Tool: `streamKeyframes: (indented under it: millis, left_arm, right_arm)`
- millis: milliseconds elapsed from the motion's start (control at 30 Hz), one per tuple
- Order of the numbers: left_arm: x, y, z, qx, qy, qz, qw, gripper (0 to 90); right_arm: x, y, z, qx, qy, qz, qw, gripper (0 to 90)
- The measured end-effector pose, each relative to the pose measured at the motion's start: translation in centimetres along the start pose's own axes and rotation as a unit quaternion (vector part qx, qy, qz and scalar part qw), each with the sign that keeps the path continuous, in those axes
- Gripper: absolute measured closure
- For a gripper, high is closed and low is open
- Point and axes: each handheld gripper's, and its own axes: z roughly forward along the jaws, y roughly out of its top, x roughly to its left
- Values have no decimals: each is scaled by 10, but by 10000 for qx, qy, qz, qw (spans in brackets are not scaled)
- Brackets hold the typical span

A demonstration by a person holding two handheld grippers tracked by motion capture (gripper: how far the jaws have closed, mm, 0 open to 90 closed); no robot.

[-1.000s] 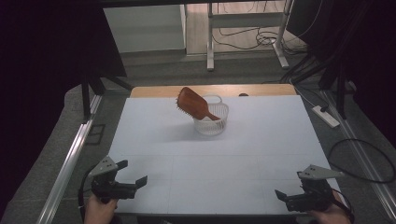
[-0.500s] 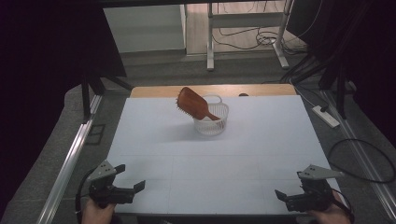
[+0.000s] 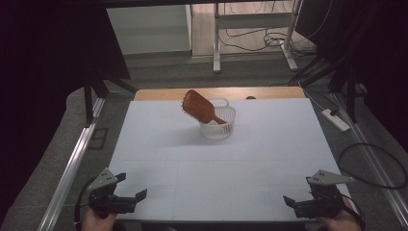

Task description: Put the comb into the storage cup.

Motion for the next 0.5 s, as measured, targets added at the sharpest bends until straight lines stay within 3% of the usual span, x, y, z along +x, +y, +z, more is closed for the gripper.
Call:
streamKeyframes:
  millis: [500]
  left_arm:
    - [-4,-3,-3,152,155,49,9998,0]
  right_arm:
    - [0,0,0,0,-5,-15,10000,0]
